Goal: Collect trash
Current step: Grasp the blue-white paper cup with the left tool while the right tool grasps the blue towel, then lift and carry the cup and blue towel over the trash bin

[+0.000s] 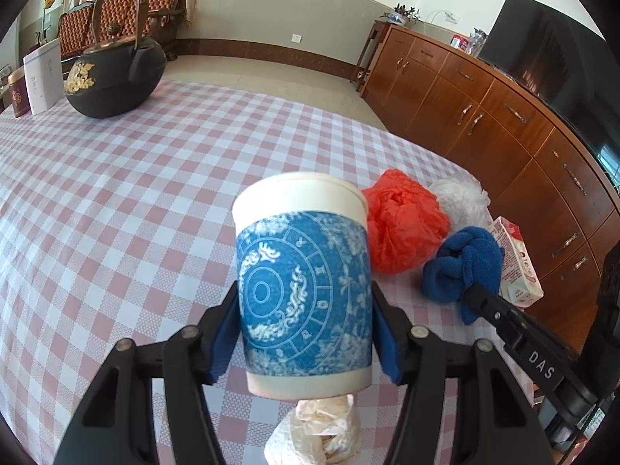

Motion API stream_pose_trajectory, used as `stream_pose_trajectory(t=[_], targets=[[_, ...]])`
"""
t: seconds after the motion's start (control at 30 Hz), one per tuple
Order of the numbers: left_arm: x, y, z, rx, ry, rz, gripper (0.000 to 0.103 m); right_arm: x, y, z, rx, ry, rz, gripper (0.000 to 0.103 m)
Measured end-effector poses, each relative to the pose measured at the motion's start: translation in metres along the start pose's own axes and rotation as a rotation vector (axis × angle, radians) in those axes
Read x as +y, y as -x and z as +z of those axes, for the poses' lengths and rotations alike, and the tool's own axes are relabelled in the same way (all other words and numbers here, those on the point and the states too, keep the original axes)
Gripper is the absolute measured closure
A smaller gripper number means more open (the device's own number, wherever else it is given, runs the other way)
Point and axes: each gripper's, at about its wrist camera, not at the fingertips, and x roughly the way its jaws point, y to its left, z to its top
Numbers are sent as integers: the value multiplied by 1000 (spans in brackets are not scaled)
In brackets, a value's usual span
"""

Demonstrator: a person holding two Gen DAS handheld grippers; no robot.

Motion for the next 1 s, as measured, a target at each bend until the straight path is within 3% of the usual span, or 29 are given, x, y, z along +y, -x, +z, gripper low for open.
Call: stream_pose_trajectory(t=[0.33, 0.53, 0.57, 0.63, 0.67, 0.7, 0.8, 0.93, 0.97, 1.0], targets=[[-13, 32, -9, -42, -26, -33, 42, -4, 53, -39, -25, 4, 30, 88], [-23, 42, -18, -43, -44, -38, 42, -16, 71, -68, 13, 5, 30, 87], [-23, 41, -19, -40, -41, -36, 42, -17, 72, -71, 11, 8, 25, 83], [-25, 41, -22, -34, -36, -37, 42, -18, 73, -74, 10, 18, 14, 60], [-25, 40, -23, -33, -36, -37, 42, -19, 74, -74, 3, 16, 10, 39], [-26, 41, -24, -33, -36, -36, 42, -19, 77, -72, -15, 14, 6, 24], [-26, 40, -25, -31, -39, -33, 42, -17, 81, -61, -63, 6, -5, 19], [-25, 40, -24, -32, -34, -33, 42, -18, 57, -48, -5, -36, 4, 19], [-25, 40, -24, -33, -35, -32, 42, -18, 52, -47, 3, -43, 7, 19], [-25, 40, -24, -34, -36, -32, 42, -18, 49, -46, 7, -49, 7, 26]])
